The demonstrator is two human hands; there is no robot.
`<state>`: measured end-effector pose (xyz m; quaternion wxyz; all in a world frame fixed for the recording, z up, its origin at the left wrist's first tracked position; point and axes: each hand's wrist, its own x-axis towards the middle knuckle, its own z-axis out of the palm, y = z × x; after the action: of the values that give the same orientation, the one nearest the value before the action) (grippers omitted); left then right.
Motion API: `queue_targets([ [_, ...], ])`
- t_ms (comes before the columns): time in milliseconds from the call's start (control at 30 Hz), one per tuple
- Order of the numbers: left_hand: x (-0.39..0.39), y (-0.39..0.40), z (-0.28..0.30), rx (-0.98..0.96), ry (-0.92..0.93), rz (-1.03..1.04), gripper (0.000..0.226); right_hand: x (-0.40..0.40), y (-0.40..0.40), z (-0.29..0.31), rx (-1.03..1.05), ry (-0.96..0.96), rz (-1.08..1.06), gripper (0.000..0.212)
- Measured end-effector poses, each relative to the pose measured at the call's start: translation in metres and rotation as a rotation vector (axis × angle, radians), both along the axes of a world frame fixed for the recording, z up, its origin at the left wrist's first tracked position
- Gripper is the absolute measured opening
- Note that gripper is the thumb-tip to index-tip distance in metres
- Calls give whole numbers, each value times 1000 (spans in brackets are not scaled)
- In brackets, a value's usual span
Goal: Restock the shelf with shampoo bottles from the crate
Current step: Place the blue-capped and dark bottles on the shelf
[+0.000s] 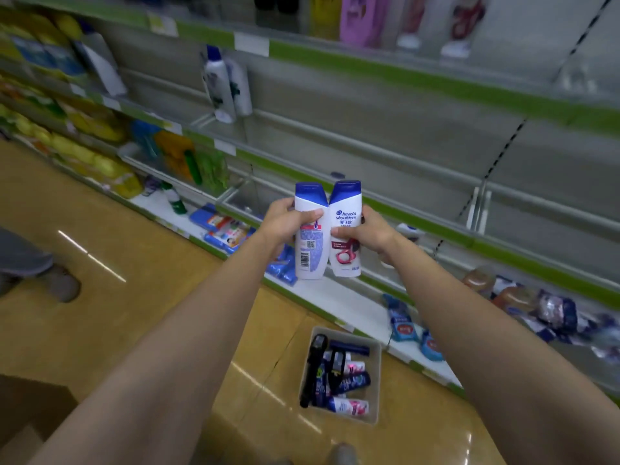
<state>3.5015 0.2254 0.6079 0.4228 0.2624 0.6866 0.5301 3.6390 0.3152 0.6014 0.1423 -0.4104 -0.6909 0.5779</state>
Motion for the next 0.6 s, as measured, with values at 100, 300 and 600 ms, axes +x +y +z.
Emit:
queue_targets([
  [100, 4, 11, 30, 57, -28, 63, 21, 2, 8, 32, 30, 28, -7, 35],
  [300, 18, 40, 85, 146, -30, 60, 28, 9, 24, 95, 72, 119, -27, 37],
  [600, 49, 59, 149, 205, 73, -39, 94, 32, 45, 163, 174, 201, -27, 22],
])
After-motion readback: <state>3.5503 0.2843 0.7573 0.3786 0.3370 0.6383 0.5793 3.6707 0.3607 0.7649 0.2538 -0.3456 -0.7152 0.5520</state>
